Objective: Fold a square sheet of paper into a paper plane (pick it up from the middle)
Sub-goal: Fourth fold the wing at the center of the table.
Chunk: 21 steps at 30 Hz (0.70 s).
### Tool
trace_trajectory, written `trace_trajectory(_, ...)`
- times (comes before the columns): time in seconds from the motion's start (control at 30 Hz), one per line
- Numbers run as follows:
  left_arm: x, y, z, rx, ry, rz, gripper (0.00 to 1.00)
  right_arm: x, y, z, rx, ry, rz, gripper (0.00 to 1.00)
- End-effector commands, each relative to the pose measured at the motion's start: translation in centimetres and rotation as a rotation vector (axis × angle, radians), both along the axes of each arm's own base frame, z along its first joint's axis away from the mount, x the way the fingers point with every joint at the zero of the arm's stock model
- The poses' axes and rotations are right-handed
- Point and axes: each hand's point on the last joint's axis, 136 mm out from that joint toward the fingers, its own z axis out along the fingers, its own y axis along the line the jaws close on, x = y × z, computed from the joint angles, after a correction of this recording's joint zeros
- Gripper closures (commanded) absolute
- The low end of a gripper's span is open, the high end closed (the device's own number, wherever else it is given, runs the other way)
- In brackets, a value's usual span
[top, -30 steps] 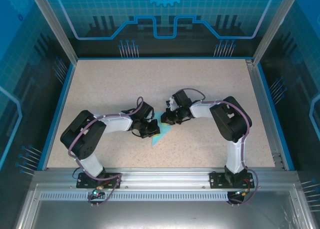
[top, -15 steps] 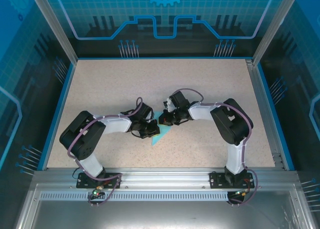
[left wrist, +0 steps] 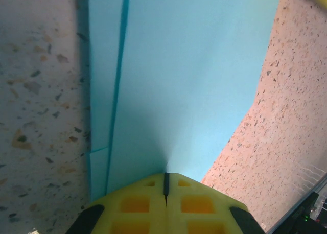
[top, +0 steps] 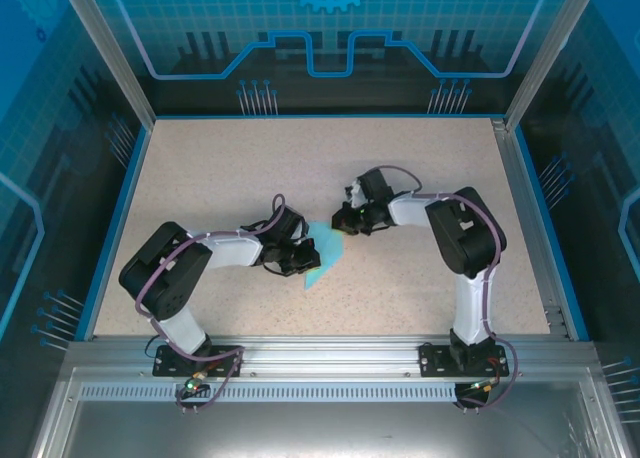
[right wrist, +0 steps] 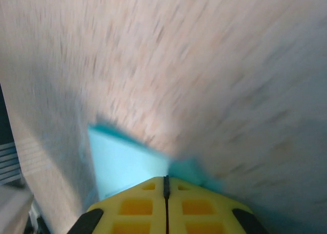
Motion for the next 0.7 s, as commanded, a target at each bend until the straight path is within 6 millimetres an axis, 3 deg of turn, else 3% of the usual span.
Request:
trace_trajectory(0.0, -3.1, 2.6, -3.4, 0.112, 0.127, 0.018, 0.99, 2.8, -2.7, -0.5, -0.072, -0.038, -0.055, 0.93)
trace_trajectory(0.13, -3.1, 2.3, -3.1, 0.095, 0.118, 0.016, 0.98, 3.4, -2.5, 2.7, -0.034, -0.091, -0.034, 0.91)
trace_trajectory(0.3, -2.2, 1.3, -1.4, 0.052, 0.079, 0.003, 0.95, 1.9, -2.6, 6.4, -0.025, -0.139, -0.015, 0.86)
trace_trajectory(0.47, -0.5, 0.1, 1.4, 0.009, 0.010, -0.004, 0.87, -1.2, -3.1, 6.5, -0.009, -0.090, -0.026, 0.78)
trace_trajectory(0.67, 0.8, -0.4, 4.3, -0.001, -0.065, -0.013, 0.77, -4.4, -3.6, 4.7, -0.043, -0.003, -0.044, 0.69)
